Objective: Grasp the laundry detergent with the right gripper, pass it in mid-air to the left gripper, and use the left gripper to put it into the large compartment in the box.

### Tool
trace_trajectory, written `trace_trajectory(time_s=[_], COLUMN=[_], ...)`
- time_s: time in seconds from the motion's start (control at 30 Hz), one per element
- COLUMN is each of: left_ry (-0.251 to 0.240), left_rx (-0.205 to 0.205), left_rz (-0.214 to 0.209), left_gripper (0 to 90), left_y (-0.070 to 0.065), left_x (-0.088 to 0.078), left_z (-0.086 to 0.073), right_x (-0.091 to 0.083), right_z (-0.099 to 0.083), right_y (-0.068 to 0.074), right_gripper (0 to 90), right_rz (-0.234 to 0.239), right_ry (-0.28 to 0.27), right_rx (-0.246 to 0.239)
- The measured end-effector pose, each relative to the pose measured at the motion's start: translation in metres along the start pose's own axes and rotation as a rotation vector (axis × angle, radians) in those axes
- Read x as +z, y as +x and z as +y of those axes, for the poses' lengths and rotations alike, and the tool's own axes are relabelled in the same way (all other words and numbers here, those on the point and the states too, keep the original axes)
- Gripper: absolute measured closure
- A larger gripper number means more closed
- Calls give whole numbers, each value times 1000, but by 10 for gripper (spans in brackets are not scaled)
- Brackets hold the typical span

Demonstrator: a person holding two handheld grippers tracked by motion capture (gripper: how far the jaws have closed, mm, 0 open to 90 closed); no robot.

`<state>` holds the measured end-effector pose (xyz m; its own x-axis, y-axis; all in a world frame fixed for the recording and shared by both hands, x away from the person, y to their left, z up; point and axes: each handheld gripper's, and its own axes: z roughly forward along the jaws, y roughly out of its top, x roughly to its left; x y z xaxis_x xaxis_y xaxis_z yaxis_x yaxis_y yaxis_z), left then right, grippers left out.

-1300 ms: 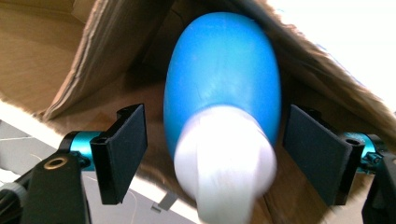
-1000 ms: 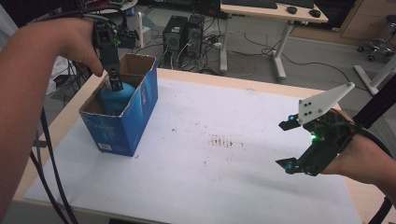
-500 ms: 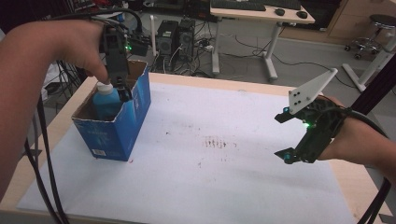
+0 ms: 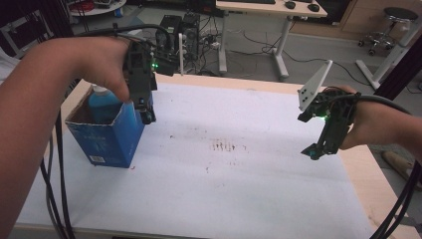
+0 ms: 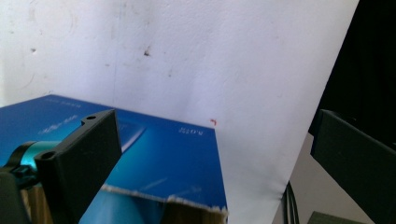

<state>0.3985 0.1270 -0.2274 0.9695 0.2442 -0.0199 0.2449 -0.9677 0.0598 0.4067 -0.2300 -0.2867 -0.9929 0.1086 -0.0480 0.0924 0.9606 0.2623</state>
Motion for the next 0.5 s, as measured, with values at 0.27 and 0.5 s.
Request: trace_trajectory(time_s=[0.27, 0.5], left_ry=[20, 39], left_rx=[35, 49], left_rz=[-17, -21], left_gripper=[17, 17], left_y=[-3, -2], left_x=[16, 21], left_z=[12, 24], right_x=[8, 8], right_z=[1, 2], right_y=[-4, -5], right_gripper=[8, 8], right_rz=[22, 28], right_ry=[75, 74], right_rx=[-14, -19])
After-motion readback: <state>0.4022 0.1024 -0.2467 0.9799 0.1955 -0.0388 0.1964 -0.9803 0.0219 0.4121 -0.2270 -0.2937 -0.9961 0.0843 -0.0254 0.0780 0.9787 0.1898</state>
